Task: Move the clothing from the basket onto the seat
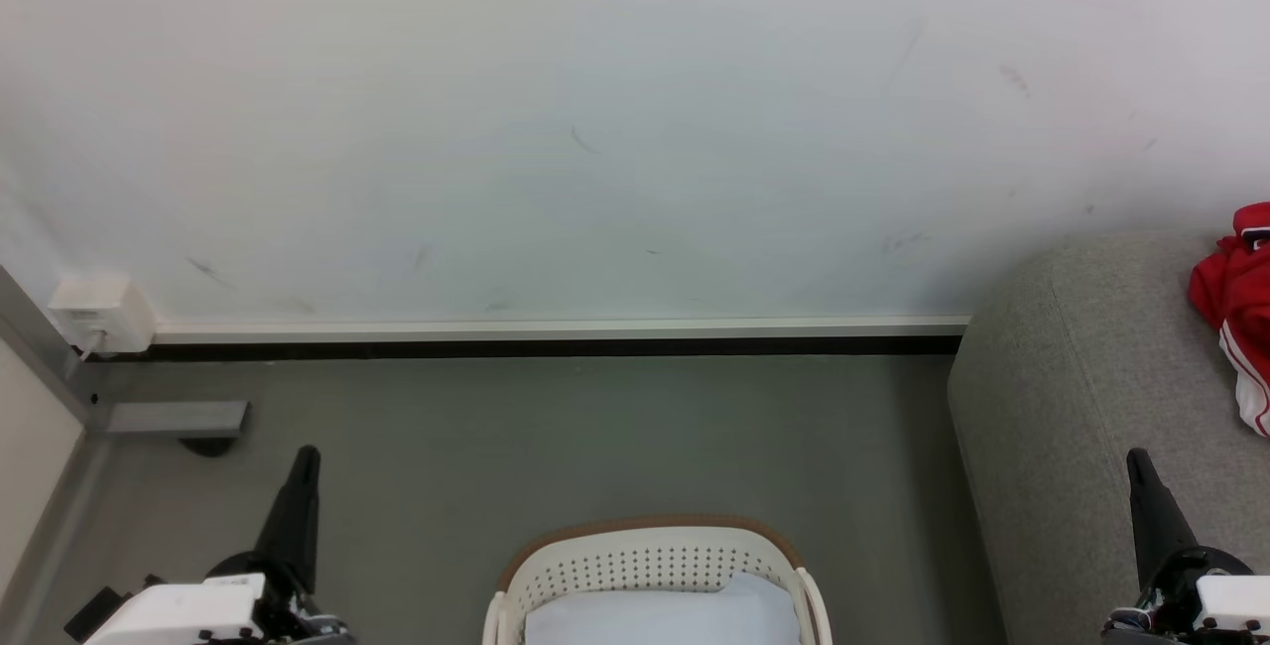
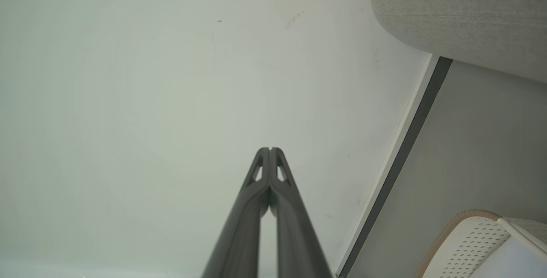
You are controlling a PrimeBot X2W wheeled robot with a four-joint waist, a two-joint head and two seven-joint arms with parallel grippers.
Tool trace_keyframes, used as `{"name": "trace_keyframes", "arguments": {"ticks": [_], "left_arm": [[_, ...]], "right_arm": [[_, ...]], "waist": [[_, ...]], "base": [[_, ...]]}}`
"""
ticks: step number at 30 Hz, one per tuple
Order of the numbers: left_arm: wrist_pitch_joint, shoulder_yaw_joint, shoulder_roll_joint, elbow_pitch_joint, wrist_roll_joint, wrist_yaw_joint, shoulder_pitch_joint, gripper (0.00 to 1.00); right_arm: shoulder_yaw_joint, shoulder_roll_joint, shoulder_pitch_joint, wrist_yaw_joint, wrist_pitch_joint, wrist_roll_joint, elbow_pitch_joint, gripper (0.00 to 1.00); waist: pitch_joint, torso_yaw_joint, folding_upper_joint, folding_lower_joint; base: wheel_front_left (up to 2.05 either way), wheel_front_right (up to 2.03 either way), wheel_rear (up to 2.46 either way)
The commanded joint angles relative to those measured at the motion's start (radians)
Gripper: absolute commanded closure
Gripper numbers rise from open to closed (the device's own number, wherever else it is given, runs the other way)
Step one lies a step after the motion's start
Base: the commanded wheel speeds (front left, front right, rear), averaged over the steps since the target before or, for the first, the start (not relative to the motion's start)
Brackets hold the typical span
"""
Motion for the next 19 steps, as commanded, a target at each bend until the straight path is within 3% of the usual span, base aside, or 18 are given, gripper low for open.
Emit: {"name": "trace_keyframes", "arguments": {"ticks": [1, 19], "left_arm": [[0.004, 0.003, 0.002, -0.002, -0.014, -0.005, -0.007, 1.0], [0.004, 0.003, 0.002, -0.002, -0.014, -0.005, -0.007, 1.0]], "right_arm": [[0.002, -0.008, -0.008, -0.002, -0.003, 0.007, -0.004, 1.0], [0.007, -0.012, -0.007, -0.002, -0.007, 0.012, -0.004, 1.0]], "waist": [[0.0, 0.0, 0.0, 0.0], [0.0, 0.0, 0.0, 0.0]], "base": [[0.0, 0.0, 0.0], [0.0, 0.0, 0.0]]}}
